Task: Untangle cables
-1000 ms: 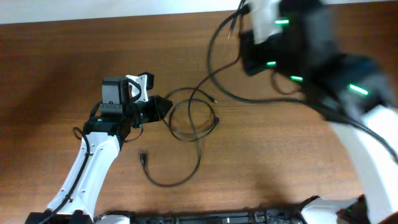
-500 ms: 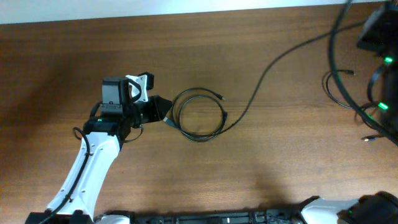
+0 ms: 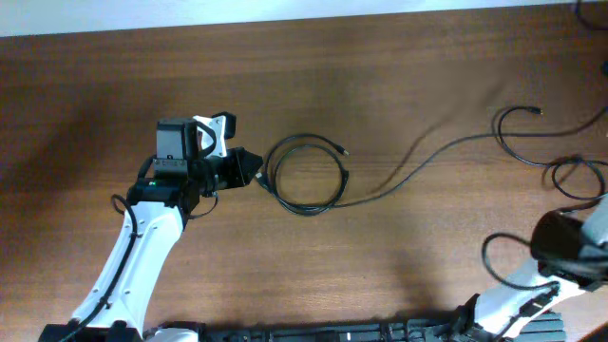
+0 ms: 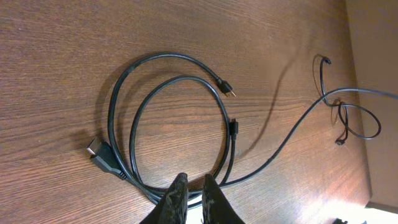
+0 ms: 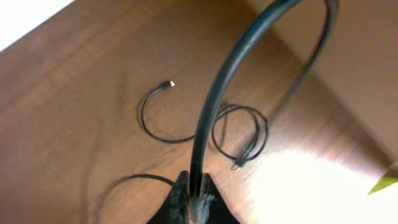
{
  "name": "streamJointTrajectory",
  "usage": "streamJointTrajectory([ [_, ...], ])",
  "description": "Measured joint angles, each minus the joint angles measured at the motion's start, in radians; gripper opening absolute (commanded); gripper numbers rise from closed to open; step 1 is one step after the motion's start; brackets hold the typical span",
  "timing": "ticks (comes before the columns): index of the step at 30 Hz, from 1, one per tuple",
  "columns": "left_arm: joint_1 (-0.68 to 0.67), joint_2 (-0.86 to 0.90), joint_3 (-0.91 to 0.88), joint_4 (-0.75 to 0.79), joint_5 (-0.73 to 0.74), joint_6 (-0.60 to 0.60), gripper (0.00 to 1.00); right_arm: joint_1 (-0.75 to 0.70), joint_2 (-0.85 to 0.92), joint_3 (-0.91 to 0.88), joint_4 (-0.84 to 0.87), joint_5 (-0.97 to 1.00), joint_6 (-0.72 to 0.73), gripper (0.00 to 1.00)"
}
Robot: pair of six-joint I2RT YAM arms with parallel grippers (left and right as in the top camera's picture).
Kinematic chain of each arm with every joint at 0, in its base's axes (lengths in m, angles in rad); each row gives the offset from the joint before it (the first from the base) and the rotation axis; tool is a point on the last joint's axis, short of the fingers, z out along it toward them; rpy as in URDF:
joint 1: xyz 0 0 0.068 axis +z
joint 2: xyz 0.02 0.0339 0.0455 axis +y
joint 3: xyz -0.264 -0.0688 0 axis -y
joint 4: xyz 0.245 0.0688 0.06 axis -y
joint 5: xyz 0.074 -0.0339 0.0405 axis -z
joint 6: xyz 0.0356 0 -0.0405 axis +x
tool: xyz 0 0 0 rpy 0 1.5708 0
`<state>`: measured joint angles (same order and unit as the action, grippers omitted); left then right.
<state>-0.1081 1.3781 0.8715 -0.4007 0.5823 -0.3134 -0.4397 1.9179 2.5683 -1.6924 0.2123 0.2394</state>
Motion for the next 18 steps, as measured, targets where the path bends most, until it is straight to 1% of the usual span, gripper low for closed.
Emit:
streamJointTrajectory([
  [1,0.0,0.0,0.0,0.0,0.0,0.0,0.1,-0.018,0.006,-0.011,0.001,-0.018,-0.004,0.86],
  [2,0.0,0.0,0.0,0.0,0.0,0.0,0.1,-0.071,0.025,-0.055,0.0,-0.094,0.001,1.0],
  [5,0.0,0.0,0.0,0.001,0.0,0.0,0.09,-0.092,0.025,-0.144,0.0,-0.256,-0.004,0.98],
  [7,0.0,0.0,0.0,0.0,0.0,0.0,0.09,-0.072,0.024,-0.219,0.0,-0.359,-0.048,0.98],
  [8,0.0,0.0,0.0,0.0,0.0,0.0,0.09,-0.044,0.024,-0.269,0.0,-0.393,-0.069,0.95],
  [10,0.0,0.0,0.0,-0.002,0.0,0.0,0.1,0.035,0.02,-0.398,0.014,-0.422,-0.111,0.91],
  [12,0.0,0.0,0.0,-0.003,0.0,0.0,0.1,0.12,0.024,-0.56,0.052,-0.436,-0.129,0.9],
  [16,0.0,0.0,0.0,-0.004,0.0,0.0,0.09,0.261,0.033,-0.841,0.192,-0.447,-0.142,0.87],
  [18,0.0,0.0,0.0,-0.005,0.0,0.0,0.09,0.31,0.032,-0.927,0.24,-0.454,-0.139,0.86],
])
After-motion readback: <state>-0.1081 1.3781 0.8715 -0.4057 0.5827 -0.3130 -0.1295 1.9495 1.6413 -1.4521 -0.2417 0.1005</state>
